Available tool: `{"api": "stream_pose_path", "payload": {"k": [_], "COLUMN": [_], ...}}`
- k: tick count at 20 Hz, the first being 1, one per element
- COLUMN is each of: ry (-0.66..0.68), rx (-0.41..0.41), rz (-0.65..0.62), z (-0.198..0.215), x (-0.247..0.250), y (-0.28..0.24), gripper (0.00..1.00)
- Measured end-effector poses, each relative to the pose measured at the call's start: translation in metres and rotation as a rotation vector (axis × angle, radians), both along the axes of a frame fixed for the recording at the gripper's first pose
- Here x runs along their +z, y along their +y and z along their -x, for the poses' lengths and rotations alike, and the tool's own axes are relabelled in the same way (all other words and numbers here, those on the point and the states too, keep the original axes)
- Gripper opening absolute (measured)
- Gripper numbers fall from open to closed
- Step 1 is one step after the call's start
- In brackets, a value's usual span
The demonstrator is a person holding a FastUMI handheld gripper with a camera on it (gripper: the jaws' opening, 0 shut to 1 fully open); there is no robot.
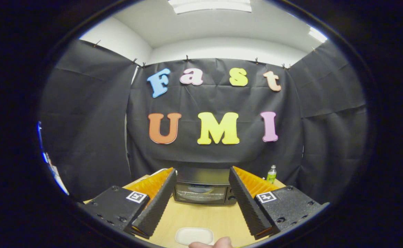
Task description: Open the toaster oven, put the food inside, and close the toaster oven door.
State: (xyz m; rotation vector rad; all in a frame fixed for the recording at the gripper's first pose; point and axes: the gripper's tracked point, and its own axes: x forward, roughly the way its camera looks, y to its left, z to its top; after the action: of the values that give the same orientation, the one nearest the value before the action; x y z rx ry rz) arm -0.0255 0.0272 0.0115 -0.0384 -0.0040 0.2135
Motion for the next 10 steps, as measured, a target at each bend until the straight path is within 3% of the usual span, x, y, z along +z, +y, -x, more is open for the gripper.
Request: {"api": "stream_pose_path", "payload": {"k": [10], "ry": [0.079], "rx": [0.022], "rz": [0.010], "z": [-0.022], "x": [-0.027], "y": [0.008], "gripper": [1.00]}}
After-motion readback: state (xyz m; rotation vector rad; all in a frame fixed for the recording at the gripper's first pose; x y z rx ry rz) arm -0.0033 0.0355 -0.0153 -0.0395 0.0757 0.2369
